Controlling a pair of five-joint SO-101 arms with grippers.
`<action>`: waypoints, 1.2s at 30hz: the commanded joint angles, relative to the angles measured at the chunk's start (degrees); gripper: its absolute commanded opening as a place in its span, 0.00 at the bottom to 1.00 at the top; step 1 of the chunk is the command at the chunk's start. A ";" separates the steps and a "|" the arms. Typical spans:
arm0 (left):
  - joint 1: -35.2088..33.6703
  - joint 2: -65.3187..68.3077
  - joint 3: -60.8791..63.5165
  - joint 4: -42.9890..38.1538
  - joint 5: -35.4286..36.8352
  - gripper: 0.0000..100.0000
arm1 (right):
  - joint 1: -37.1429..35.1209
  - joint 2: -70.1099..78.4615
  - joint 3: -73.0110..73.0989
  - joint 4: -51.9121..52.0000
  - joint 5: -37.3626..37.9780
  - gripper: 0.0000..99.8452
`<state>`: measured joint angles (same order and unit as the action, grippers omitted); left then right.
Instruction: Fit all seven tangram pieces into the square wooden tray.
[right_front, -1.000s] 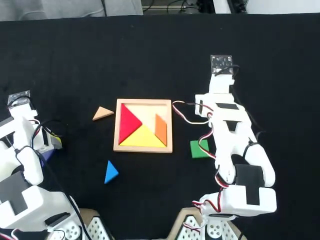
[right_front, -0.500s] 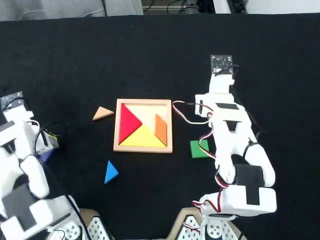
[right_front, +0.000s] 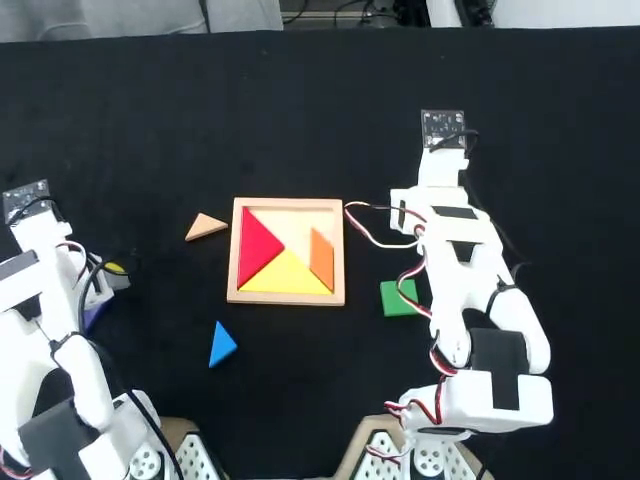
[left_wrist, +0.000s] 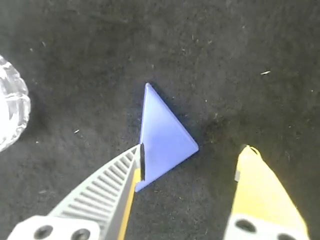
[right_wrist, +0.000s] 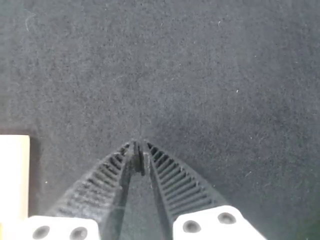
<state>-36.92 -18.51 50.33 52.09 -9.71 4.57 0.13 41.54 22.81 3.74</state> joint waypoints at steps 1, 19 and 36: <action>0.22 -1.93 -0.75 -2.37 0.00 0.32 | -0.79 -0.13 -2.86 -0.97 0.53 0.01; -1.89 16.97 -9.54 -4.57 -6.24 0.31 | -1.76 -0.13 -2.77 -1.05 0.62 0.01; -2.33 16.18 -12.53 0.35 -6.07 0.31 | -1.93 -0.13 -2.77 -1.14 0.62 0.01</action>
<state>-38.33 -1.63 42.68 49.01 -15.78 3.52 0.13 41.54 22.81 3.74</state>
